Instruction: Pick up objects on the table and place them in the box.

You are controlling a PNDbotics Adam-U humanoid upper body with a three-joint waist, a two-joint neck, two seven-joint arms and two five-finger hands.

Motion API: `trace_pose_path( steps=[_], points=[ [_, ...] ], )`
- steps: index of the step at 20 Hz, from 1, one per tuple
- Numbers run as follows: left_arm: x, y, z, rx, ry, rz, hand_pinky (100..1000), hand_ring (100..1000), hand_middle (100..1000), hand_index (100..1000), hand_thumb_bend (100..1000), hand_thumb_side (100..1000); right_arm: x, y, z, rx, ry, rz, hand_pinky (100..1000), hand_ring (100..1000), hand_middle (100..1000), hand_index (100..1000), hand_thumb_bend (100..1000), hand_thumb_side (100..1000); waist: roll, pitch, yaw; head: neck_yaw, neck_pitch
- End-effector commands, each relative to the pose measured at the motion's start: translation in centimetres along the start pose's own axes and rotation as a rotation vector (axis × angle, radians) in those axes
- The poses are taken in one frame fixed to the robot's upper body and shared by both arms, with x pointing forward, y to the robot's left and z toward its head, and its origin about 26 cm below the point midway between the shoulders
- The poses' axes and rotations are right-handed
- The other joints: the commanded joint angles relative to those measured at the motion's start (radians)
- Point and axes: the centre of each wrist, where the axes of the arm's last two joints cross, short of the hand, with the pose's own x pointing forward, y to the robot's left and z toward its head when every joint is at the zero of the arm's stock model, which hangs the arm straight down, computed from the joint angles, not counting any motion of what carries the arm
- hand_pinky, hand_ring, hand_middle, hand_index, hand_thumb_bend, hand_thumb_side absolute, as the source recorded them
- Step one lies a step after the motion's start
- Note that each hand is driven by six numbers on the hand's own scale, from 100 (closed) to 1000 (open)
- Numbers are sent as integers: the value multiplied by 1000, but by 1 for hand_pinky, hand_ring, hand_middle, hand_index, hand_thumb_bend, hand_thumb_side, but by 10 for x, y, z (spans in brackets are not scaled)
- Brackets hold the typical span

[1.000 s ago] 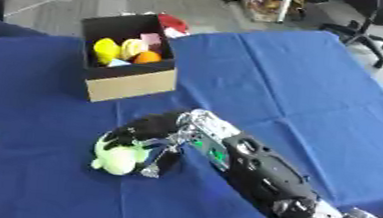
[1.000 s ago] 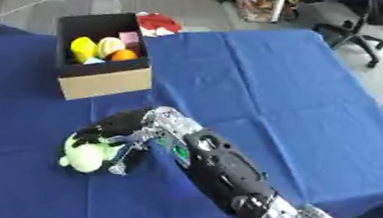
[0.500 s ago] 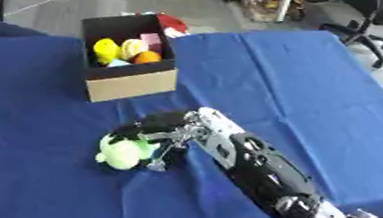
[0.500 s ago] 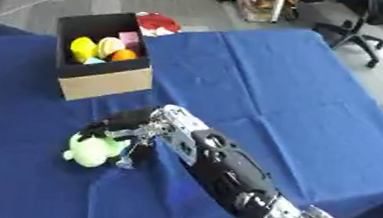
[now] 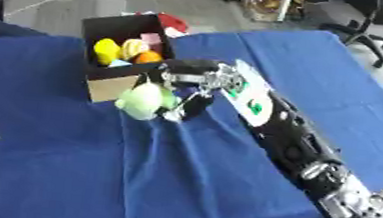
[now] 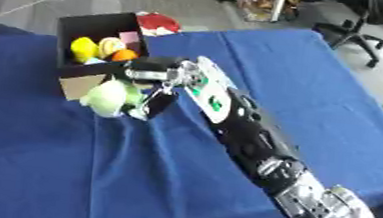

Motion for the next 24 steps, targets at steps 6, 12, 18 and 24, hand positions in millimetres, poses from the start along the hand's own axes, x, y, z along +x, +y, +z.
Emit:
trace_pose_path(
  steps=[6, 12, 18, 24],
  points=[
    [6, -2, -2, -8, -25, 9, 774, 599, 590, 787, 109, 643, -18, -32, -33, -162, 194, 25, 769, 698, 646, 857, 100, 100, 24, -23, 22, -16, 4],
    [5, -5, -3, -23, -26, 20, 773, 598, 589, 787, 111, 643, -32, -9, -49, -317, 390, 65, 783, 742, 775, 913, 100, 100, 34, -26, 38, -35, 4],
    [5, -7, -3, -36, -24, 29, 773, 598, 588, 787, 113, 643, -38, 27, -65, -392, 728, 178, 823, 810, 861, 1000, 100, 163, 35, -29, 56, -50, 4],
    [4, -8, -3, -35, -21, 31, 773, 597, 588, 787, 114, 644, -34, 23, -68, -396, 738, 280, 920, 952, 978, 1000, 100, 562, 32, -29, 56, -47, 4]
  ],
)
